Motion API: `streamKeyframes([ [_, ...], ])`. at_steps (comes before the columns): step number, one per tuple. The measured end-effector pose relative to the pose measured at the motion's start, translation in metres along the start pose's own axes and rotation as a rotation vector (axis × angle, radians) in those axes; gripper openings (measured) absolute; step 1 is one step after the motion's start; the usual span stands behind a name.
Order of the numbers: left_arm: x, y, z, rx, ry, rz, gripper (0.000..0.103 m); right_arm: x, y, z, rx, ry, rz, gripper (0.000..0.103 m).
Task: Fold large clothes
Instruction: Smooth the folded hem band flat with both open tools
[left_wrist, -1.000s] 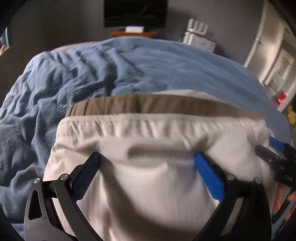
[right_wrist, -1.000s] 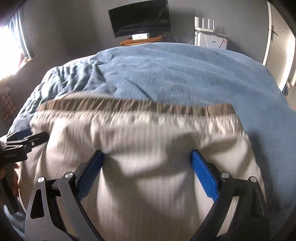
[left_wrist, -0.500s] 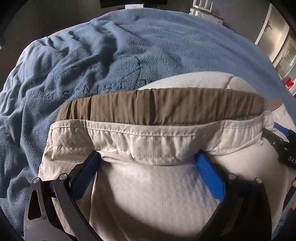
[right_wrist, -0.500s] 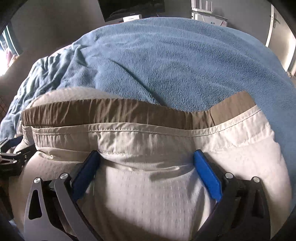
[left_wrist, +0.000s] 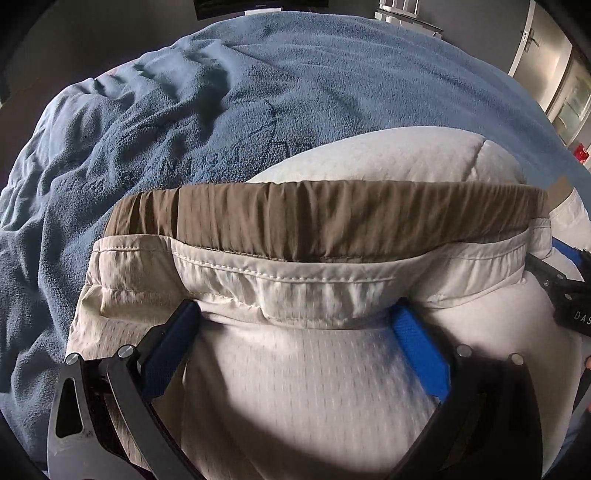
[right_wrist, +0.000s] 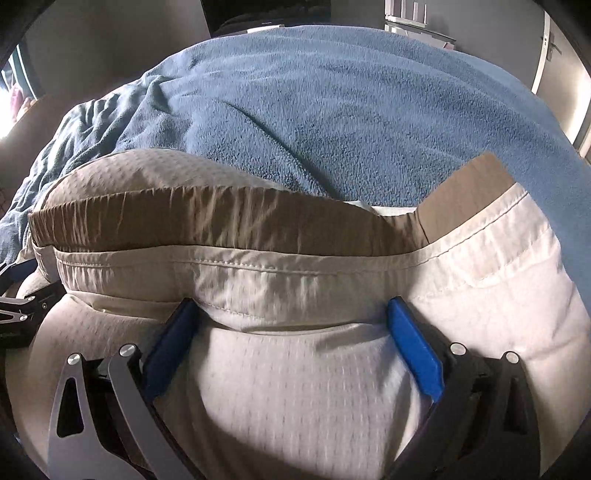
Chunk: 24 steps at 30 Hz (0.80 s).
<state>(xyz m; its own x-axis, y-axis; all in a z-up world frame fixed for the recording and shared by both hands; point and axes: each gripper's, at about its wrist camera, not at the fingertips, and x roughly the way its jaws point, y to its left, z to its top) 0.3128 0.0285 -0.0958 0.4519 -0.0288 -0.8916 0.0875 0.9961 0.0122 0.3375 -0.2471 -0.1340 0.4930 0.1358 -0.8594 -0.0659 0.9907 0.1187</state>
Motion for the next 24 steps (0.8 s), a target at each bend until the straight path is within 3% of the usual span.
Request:
streamKeyframes([
  [24,-0.001,0.002,-0.012,-0.002,-0.057,-0.007,0.098,0.003,-0.001,-0.004,0.006,-0.016,0.005,0.096],
])
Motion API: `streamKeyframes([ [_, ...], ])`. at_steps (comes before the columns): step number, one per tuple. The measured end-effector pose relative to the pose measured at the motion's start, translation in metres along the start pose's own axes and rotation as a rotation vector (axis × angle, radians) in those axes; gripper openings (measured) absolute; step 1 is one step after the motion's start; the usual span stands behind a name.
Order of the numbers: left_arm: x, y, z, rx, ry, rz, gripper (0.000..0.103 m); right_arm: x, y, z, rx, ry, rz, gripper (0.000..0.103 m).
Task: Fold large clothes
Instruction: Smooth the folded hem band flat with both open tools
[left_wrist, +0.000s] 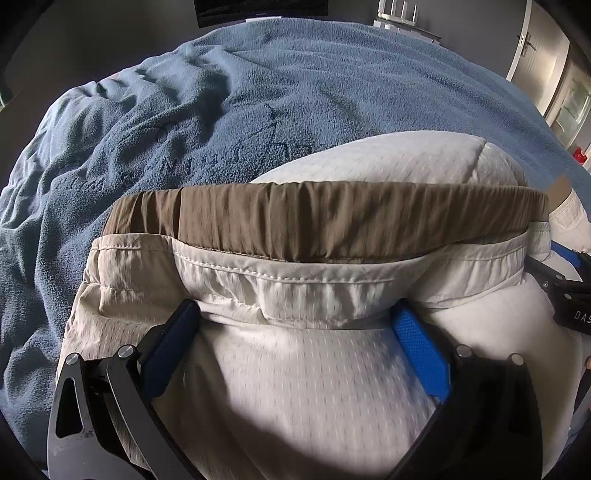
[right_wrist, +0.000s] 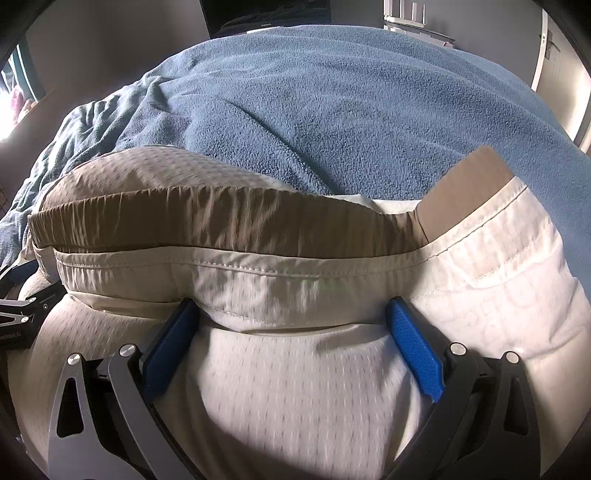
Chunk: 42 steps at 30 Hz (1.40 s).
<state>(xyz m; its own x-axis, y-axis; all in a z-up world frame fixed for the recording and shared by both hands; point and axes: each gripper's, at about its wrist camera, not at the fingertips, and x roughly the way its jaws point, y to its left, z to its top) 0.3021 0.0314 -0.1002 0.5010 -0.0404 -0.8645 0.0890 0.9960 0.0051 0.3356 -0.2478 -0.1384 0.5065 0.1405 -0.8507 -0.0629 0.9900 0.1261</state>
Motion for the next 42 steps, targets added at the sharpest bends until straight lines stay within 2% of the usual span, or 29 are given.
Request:
streamKeyframes([
  [3,-0.008,0.003,-0.011,-0.014,-0.090,-0.014,0.098,-0.006,0.000,-0.005,0.004,-0.051,0.007,0.096],
  [5,-0.016,0.005,-0.022,-0.024,-0.175,-0.024,0.098,-0.015,-0.001,-0.013,0.009,-0.122,0.017,0.096],
  [8,-0.022,0.005,-0.027,-0.037,-0.212,-0.032,0.098,-0.022,-0.004,-0.020,0.022,-0.170,0.033,0.096],
  [11,-0.031,0.000,-0.024,-0.019,-0.191,-0.006,0.097,-0.027,-0.005,-0.015,0.021,-0.132,0.033,0.095],
  [13,-0.043,0.000,-0.022,-0.022,-0.188,-0.020,0.097,-0.041,-0.010,-0.011,0.008,-0.117,0.050,0.095],
  [16,-0.062,-0.007,-0.018,-0.037,-0.216,-0.102,0.097,-0.065,-0.029,-0.011,-0.021,-0.160,0.048,0.095],
  [18,-0.070,-0.021,-0.010,-0.033,-0.215,-0.147,0.097,-0.068,-0.043,-0.008,-0.020,-0.141,0.015,0.095],
  [20,-0.072,-0.042,-0.001,-0.014,-0.202,-0.160,0.097,-0.069,-0.068,-0.004,0.030,-0.127,-0.028,0.095],
  [22,-0.071,-0.065,0.007,0.026,-0.184,-0.205,0.096,-0.064,-0.097,-0.004,0.126,-0.099,-0.058,0.095],
  [24,-0.065,-0.093,0.011,0.090,-0.173,-0.137,0.096,-0.056,-0.117,-0.008,0.191,-0.073,-0.016,0.095],
  [25,-0.055,-0.101,0.012,0.110,-0.144,-0.104,0.096,-0.053,-0.121,-0.011,0.201,-0.067,-0.003,0.095],
  [26,-0.045,-0.106,0.013,0.120,-0.110,-0.085,0.098,-0.050,-0.122,-0.013,0.185,-0.069,-0.026,0.095],
  [27,-0.033,-0.108,0.013,0.119,-0.082,-0.075,0.098,-0.046,-0.123,-0.017,0.170,-0.068,-0.073,0.095],
  [28,-0.028,-0.107,0.013,0.107,-0.085,-0.085,0.098,-0.040,-0.131,-0.022,0.206,-0.058,-0.067,0.095],
  [31,-0.014,-0.107,0.012,0.103,-0.100,-0.088,0.098,-0.028,-0.160,-0.031,0.366,-0.044,0.041,0.095],
  [34,-0.002,-0.109,0.009,0.110,-0.095,-0.073,0.098,-0.024,-0.160,-0.030,0.373,-0.036,0.049,0.097],
  [38,0.007,-0.102,0.009,0.103,-0.086,-0.090,0.098,-0.026,-0.153,-0.030,0.371,-0.062,0.021,0.097],
  [40,-0.001,-0.100,0.008,0.104,-0.106,-0.097,0.098,-0.044,-0.147,-0.033,0.346,-0.123,-0.023,0.097],
  [42,-0.016,-0.096,0.005,0.099,-0.134,-0.104,0.096,-0.077,-0.137,-0.041,0.302,-0.232,-0.043,0.097],
])
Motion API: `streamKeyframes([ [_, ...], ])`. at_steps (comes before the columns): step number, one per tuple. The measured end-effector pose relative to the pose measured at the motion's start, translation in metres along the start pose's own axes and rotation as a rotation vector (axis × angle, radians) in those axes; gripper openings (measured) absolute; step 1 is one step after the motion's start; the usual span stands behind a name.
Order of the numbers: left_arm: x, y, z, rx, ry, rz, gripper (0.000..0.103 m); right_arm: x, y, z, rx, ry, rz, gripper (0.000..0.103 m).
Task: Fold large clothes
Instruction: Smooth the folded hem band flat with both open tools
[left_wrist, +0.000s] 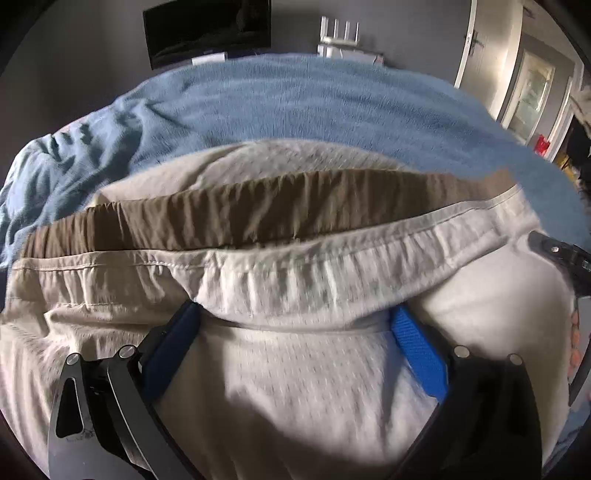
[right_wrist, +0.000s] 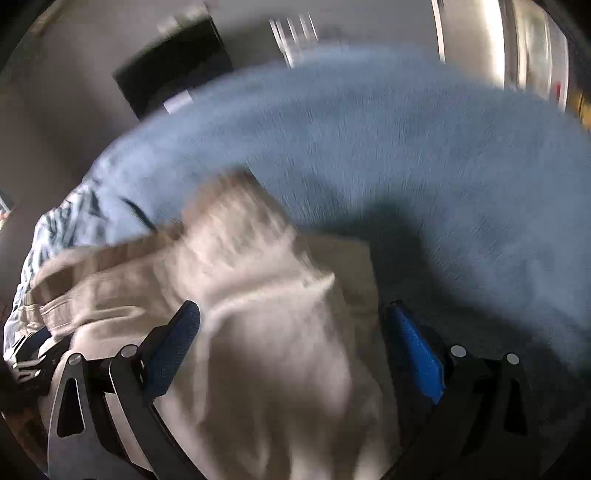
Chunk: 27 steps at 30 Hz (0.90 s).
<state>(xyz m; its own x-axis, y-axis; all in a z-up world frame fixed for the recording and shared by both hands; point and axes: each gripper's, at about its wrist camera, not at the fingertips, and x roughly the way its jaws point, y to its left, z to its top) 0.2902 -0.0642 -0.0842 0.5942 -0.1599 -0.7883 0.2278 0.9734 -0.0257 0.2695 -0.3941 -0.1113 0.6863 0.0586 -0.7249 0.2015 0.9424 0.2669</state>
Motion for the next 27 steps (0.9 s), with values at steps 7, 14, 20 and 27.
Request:
streamKeyframes([
  [7,-0.069,0.014,-0.046,0.049,-0.108,0.058,0.097,-0.050,0.066,-0.032,-0.283,-0.042,0.150,0.096],
  [14,-0.093,0.074,-0.105,-0.082,-0.017,0.101,0.098,-0.043,0.050,-0.079,-0.341,0.121,0.045,0.096],
  [20,-0.110,0.098,-0.120,-0.167,0.049,0.127,0.098,-0.070,-0.001,-0.088,-0.163,0.185,-0.101,0.095],
  [27,-0.152,0.081,-0.143,-0.127,-0.058,0.096,0.096,-0.137,0.037,-0.115,-0.298,0.024,0.001,0.095],
])
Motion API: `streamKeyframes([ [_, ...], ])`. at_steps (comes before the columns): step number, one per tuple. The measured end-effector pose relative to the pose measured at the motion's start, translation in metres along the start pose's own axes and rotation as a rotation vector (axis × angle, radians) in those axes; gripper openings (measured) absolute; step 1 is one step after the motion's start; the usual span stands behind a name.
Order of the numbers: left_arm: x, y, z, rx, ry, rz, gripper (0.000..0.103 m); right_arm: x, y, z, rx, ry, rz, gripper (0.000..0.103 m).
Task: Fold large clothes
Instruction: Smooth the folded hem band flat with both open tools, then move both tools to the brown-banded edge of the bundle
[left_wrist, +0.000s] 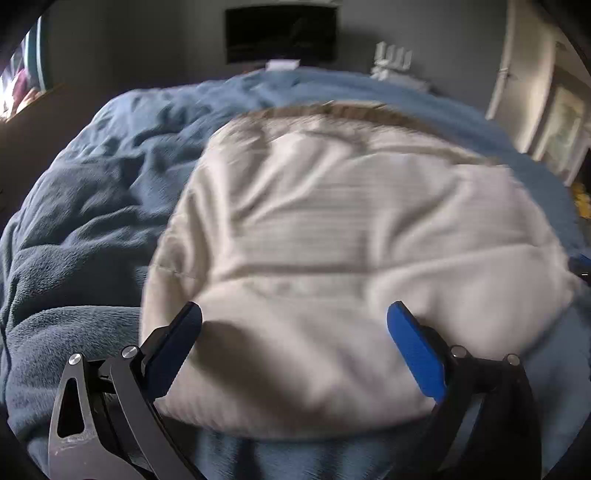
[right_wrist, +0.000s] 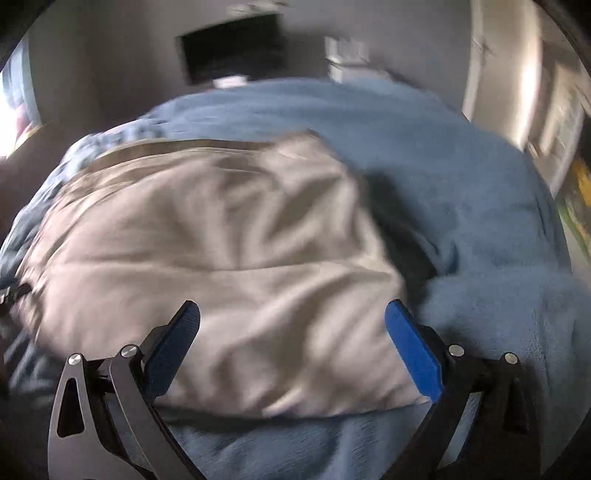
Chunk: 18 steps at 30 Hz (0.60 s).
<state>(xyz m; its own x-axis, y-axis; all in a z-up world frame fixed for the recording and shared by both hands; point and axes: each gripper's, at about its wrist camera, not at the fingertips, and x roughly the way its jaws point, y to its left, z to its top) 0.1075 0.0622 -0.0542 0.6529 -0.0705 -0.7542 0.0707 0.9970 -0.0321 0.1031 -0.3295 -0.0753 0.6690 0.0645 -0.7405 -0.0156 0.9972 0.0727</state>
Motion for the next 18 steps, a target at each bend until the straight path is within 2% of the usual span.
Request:
streamKeyframes([
  [4,0.001,-0.033,-0.006,0.102,0.034,-0.052,0.096,0.005,0.061,-0.007,-0.192,0.022,0.061,0.095],
  [7,0.022,-0.042,-0.019,0.152,0.141,-0.011,0.098,0.025,0.082,-0.017,-0.292,0.092,0.016,0.095],
  [9,0.028,-0.032,-0.021,0.125,0.173,-0.024,0.098,0.034,0.066,-0.024,-0.254,0.155,0.010,0.095],
  [11,0.031,-0.024,-0.021,0.095,0.197,-0.034,0.097,0.048,0.051,-0.022,-0.157,0.196,-0.012,0.095],
  [13,0.031,-0.020,-0.021,0.079,0.211,-0.030,0.097,0.046,0.039,-0.022,-0.106,0.208,-0.014,0.095],
  [16,0.026,-0.014,-0.023,0.048,0.237,-0.027,0.097,0.041,0.034,-0.023,-0.104,0.218,-0.036,0.095],
  [18,0.019,-0.011,-0.021,0.040,0.216,-0.015,0.096,0.030,0.031,-0.022,-0.093,0.191,-0.053,0.095],
])
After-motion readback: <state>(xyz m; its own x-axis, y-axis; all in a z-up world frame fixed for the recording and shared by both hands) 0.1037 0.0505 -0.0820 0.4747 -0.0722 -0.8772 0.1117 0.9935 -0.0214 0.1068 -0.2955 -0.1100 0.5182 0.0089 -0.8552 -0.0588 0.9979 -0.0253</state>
